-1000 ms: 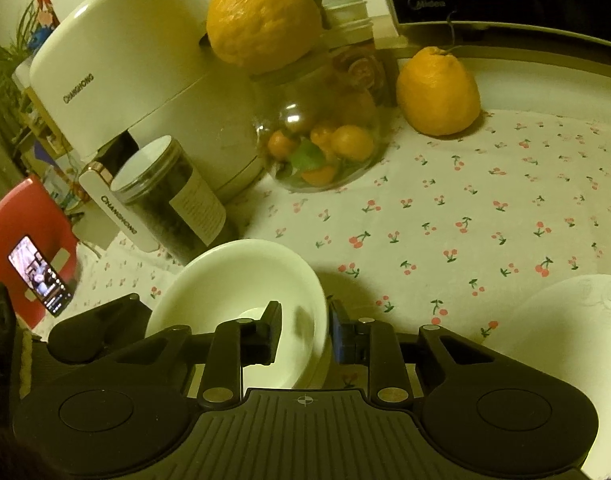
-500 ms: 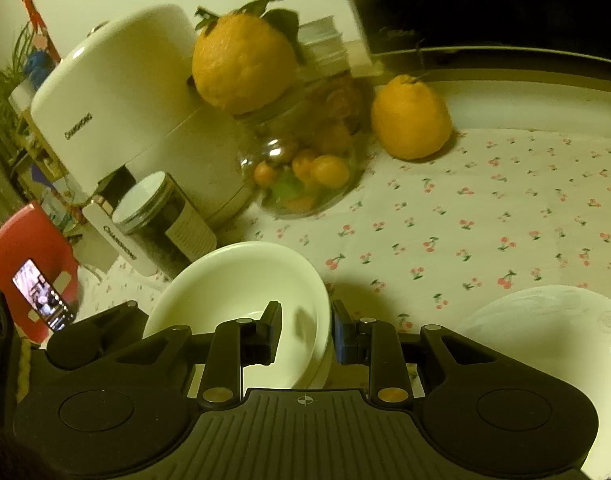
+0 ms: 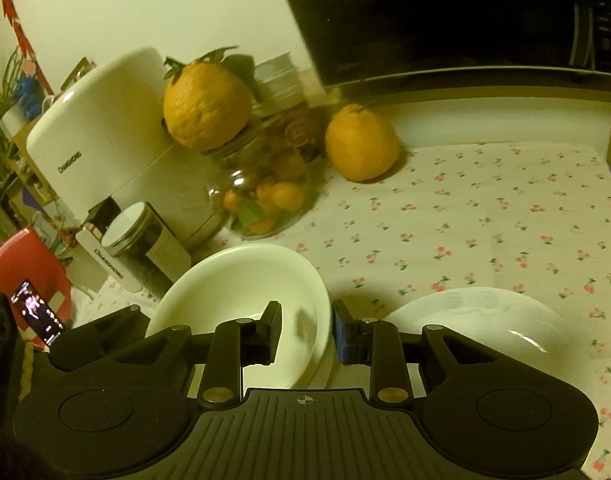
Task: Organize plates and bowls
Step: 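Lift and carry the bowl stack with both grippers over the white plate stack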
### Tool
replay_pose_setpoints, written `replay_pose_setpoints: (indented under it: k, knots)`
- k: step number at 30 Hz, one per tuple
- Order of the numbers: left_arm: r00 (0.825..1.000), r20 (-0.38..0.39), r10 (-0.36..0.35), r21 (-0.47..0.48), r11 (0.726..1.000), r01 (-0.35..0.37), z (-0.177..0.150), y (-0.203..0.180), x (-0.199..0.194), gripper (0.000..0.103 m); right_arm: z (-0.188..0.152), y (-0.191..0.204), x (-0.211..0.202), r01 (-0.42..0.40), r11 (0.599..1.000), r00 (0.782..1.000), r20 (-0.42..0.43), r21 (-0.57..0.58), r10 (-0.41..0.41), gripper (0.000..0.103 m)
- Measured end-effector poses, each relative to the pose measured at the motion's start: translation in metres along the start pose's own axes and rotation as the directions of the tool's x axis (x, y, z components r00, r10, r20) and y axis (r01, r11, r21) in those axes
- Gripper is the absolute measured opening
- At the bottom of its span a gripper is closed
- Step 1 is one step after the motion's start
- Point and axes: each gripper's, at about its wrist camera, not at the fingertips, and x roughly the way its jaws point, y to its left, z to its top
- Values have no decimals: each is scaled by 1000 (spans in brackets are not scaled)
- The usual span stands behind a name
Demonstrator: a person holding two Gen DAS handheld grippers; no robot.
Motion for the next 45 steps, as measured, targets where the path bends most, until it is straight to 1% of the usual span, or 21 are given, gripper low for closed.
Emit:
replay_pose_setpoints:
  k: [9,20,27,35,45]
  knots:
    - [999,13,-41,-8,999,41,12,-19,9,92,0,-26,-25,16,999,999,31,29,-16,27]
    - [996,-18,-82,18,996,82,21,-50,36,92,-9,-63,-44,63,996,997,31,64,-66,27]
    - [993,-38,-109,35,993,110,23,-66,48,92,-16,-83,-52,88,993,996,17,81,-90,27]
    - [993,-51,-111,58,992,114,25,-76,57,92,-21,-95,-56,102,991,995,10,90,-103,28]
    - [994,-73,-85,111,989,93,21,-84,64,92,-25,-101,-50,127,988,992,-12,93,-126,28]
